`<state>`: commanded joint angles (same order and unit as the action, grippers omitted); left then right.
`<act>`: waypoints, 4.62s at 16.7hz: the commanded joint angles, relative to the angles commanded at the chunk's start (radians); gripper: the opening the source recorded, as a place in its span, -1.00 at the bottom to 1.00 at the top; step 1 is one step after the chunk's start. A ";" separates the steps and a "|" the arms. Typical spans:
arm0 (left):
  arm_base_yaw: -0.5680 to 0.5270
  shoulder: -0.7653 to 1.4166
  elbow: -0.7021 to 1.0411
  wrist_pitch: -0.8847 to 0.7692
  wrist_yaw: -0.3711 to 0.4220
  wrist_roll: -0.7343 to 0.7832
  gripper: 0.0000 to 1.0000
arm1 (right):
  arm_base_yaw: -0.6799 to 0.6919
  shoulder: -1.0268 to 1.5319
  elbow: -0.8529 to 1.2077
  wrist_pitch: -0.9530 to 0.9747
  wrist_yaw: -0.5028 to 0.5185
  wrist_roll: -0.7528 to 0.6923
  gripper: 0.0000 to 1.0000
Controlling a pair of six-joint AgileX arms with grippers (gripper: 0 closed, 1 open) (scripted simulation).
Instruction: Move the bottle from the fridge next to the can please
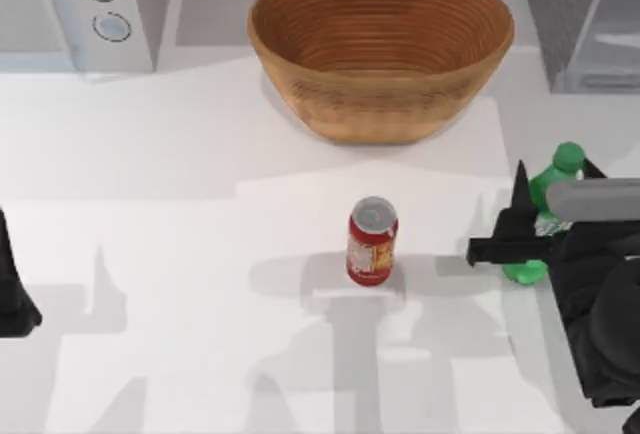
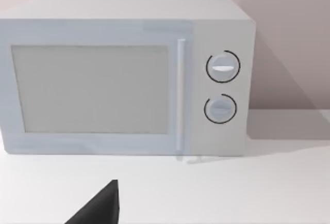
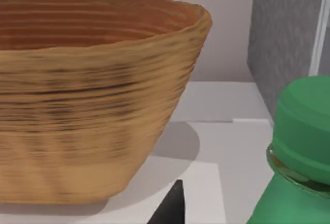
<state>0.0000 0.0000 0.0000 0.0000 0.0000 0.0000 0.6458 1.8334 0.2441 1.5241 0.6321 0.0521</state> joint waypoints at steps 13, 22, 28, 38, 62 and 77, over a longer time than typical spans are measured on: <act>0.000 0.000 0.000 0.000 0.000 0.000 1.00 | 0.016 -0.007 -0.015 0.009 0.016 0.002 1.00; 0.000 0.000 0.000 0.000 0.000 0.000 1.00 | 0.091 -0.039 -0.087 0.037 0.092 0.008 1.00; 0.000 0.000 0.000 0.000 0.000 0.000 1.00 | 0.048 -0.196 -0.117 -0.097 0.003 -0.033 1.00; 0.000 0.000 0.000 0.000 0.000 0.000 1.00 | -0.261 -1.042 -0.226 -0.828 -0.379 -0.111 1.00; 0.000 0.000 0.000 0.000 0.000 0.000 1.00 | -0.646 -1.982 -0.117 -1.748 -0.629 -0.053 1.00; 0.000 0.000 0.000 0.000 0.000 0.000 1.00 | -0.649 -2.601 0.389 -2.931 -0.633 -0.062 1.00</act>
<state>0.0000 0.0000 0.0000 0.0000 0.0000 0.0000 -0.0032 -0.7675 0.6330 -1.4068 -0.0008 -0.0102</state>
